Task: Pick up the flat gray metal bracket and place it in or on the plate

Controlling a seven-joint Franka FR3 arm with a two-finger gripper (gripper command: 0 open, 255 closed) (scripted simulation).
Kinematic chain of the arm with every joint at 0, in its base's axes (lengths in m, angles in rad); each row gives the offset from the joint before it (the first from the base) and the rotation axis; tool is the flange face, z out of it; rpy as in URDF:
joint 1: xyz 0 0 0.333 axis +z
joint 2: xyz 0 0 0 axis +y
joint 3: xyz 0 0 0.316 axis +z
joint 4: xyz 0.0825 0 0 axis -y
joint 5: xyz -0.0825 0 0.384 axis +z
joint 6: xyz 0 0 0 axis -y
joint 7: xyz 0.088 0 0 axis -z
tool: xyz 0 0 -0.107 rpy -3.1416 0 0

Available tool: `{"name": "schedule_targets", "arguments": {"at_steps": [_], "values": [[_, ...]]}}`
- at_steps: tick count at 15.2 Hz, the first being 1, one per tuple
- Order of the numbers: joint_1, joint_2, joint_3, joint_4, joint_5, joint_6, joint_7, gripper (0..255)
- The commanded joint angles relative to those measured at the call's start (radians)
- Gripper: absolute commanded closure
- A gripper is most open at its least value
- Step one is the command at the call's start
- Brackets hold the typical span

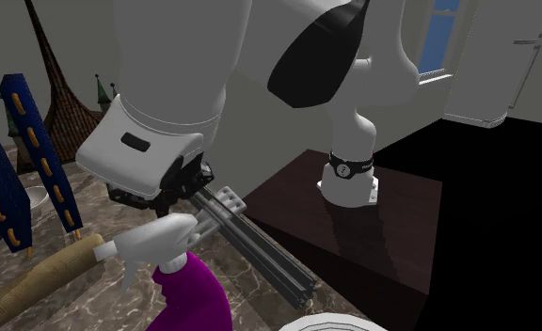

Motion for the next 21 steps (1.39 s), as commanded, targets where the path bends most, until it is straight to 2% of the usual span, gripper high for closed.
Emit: {"name": "schedule_targets", "arguments": {"at_steps": [1,6,11,18,21], "values": [[0.000,0.000,0.000,0.000,0.000,0.000,0.000,0],[-0.102,0.139,-0.068,0.097,0.358,-0.106,0.261,0],[-0.199,0.167,-0.124,0.020,0.686,-0.100,0.550,0],[-0.205,0.202,-0.111,-0.044,0.715,-0.009,0.530,0],[-0.206,0.206,-0.110,-0.048,0.718,-0.001,0.528,0]]}}
